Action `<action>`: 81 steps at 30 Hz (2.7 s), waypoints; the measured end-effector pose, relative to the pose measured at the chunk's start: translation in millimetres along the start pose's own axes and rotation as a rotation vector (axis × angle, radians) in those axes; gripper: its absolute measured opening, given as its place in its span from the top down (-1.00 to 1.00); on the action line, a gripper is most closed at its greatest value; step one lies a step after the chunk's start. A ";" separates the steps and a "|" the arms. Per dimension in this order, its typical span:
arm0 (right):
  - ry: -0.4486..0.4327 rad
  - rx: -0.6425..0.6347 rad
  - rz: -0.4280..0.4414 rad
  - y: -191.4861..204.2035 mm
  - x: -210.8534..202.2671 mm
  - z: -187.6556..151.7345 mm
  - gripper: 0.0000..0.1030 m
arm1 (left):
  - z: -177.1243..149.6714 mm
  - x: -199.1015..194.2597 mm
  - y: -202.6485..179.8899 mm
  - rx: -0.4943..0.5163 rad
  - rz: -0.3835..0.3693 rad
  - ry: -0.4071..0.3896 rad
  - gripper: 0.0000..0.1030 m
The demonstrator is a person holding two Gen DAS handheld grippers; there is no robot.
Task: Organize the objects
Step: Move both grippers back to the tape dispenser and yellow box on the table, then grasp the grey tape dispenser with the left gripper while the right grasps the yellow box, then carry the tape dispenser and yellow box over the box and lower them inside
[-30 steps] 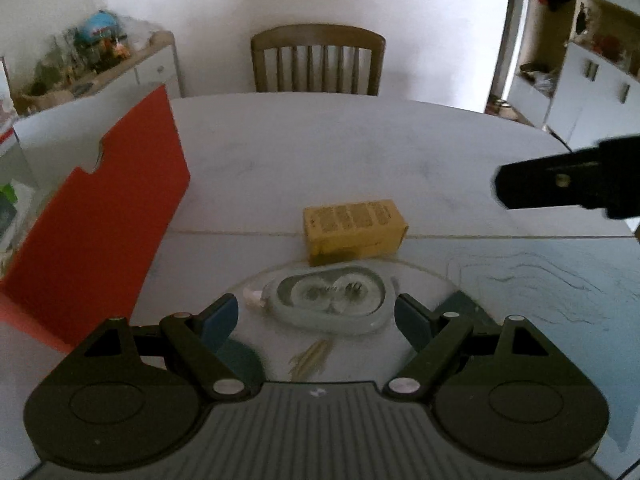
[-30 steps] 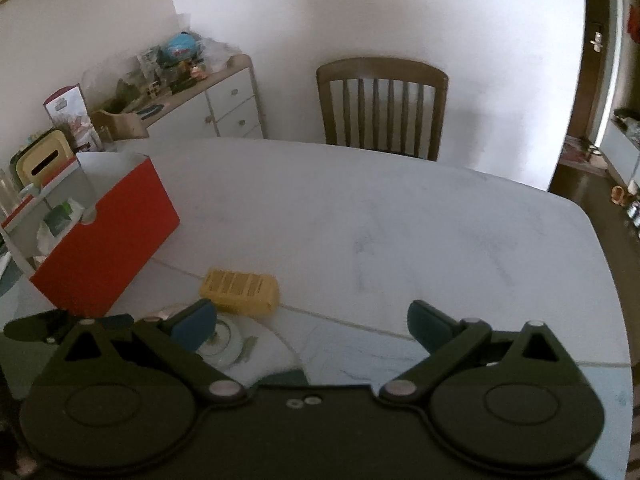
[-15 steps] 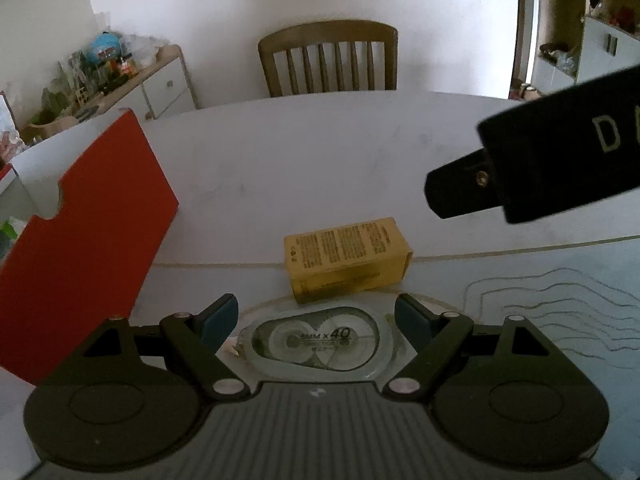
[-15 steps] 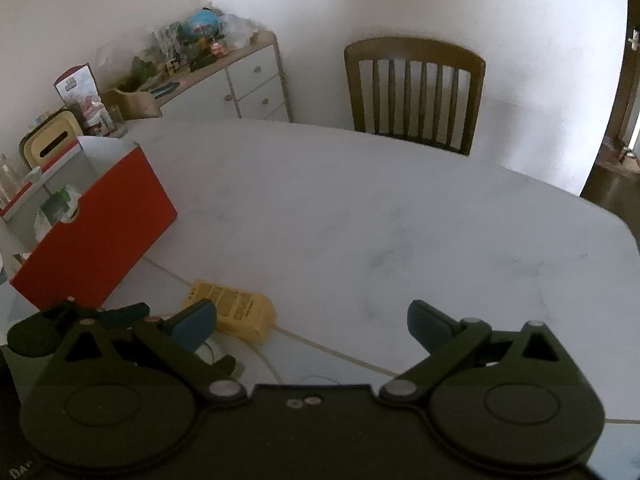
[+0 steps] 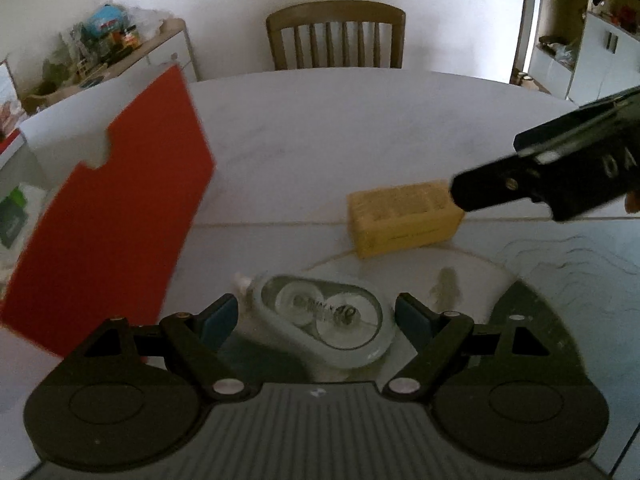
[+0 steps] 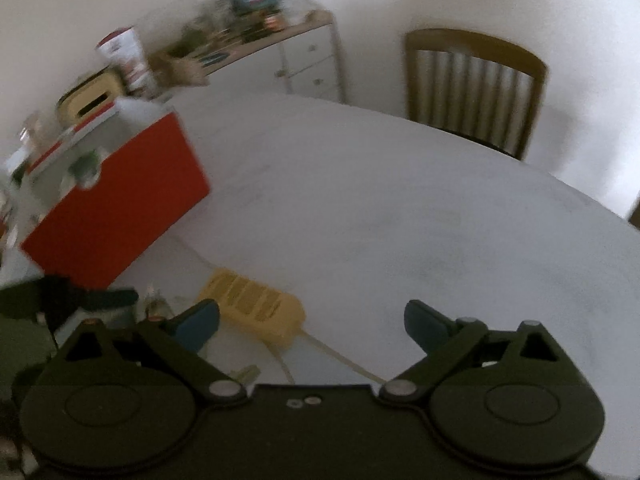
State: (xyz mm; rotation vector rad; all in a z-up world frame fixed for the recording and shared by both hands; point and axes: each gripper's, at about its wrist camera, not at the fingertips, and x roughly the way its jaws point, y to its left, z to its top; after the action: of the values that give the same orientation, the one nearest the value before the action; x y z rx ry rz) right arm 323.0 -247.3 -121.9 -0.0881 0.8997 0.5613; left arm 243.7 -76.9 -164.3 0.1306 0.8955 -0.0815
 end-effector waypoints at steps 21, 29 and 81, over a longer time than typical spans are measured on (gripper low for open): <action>0.058 -0.385 0.078 34.6 48.9 5.2 -0.08 | -5.3 5.9 18.1 -0.148 0.064 0.042 -0.67; 0.043 -0.338 0.085 35.3 44.2 -6.7 0.40 | -4.7 5.8 18.0 -0.145 0.026 0.019 -0.27; -0.165 0.168 -0.149 190.4 -100.5 -18.8 0.46 | 13.8 -138.3 157.3 -0.108 -0.206 -0.140 -0.19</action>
State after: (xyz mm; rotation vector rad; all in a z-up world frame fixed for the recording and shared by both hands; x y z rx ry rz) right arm 165.7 -133.2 -27.2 0.0429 0.7686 0.3470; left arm 188.0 78.9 -35.1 -0.0684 0.7700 -0.2310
